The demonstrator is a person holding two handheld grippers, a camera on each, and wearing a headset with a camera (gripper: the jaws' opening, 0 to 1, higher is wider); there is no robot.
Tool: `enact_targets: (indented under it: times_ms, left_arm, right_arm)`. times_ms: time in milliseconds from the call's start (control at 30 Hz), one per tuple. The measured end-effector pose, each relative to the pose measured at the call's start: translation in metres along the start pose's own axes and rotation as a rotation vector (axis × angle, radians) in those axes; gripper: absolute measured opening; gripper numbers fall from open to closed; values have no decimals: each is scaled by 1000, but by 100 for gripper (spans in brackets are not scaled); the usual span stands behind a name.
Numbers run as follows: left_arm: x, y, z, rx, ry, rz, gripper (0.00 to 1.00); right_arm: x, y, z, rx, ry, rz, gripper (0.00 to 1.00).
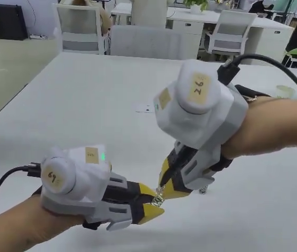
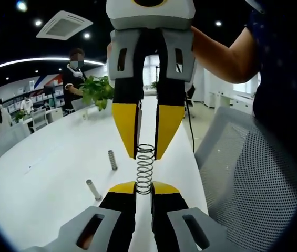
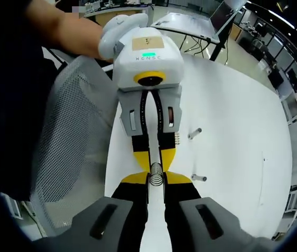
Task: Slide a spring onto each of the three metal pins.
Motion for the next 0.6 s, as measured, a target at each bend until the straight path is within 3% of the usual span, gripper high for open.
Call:
enact_targets:
  times_ms: [600]
  left_arm:
    - [2, -3, -2, 10, -14, -2, 2]
  right_arm:
    - [1, 6, -5, -2, 7, 6, 13]
Point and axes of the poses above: the centre of the closed fingertips' face, and the gripper's own axes: y roughly forward along the fingers, x roughly to its right, z roughly out of its top, the point moved 2 cm from there along -y, roughly backward along the fingers, and after that the axes turned 8 degrees about -x, right-handed, at the moved point
